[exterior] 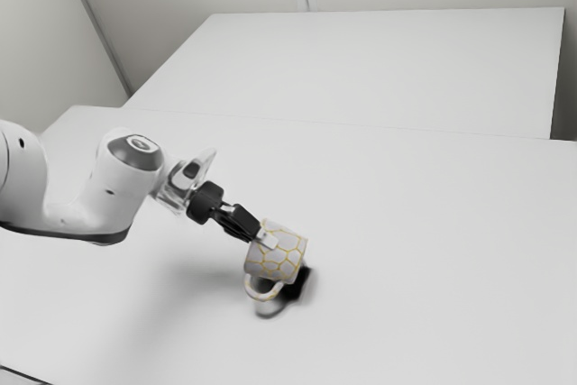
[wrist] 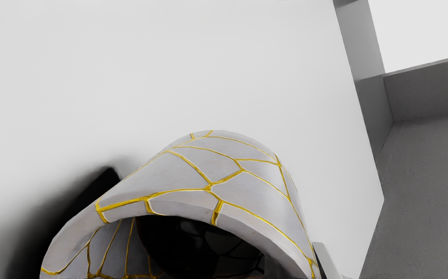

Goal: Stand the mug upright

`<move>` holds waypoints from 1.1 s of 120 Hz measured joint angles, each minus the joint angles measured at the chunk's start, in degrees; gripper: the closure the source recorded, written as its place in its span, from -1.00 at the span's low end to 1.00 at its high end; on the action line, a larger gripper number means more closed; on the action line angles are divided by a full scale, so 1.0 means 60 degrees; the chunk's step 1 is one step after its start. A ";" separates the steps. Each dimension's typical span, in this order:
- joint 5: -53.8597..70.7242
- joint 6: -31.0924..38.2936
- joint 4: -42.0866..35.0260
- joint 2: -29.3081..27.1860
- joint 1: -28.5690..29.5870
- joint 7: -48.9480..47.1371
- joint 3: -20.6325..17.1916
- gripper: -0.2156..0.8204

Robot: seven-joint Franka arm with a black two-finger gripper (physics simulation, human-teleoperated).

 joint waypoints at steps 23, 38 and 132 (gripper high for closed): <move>0.3375 0.0718 0.0838 -0.0431 0.0427 -0.0355 -0.0711 0.92; 0.5782 0.1354 0.0957 -0.0509 0.0385 -0.0913 -0.1175 0.93; 1.0483 0.4214 0.0563 -0.0171 0.0413 -0.3496 -0.2189 0.75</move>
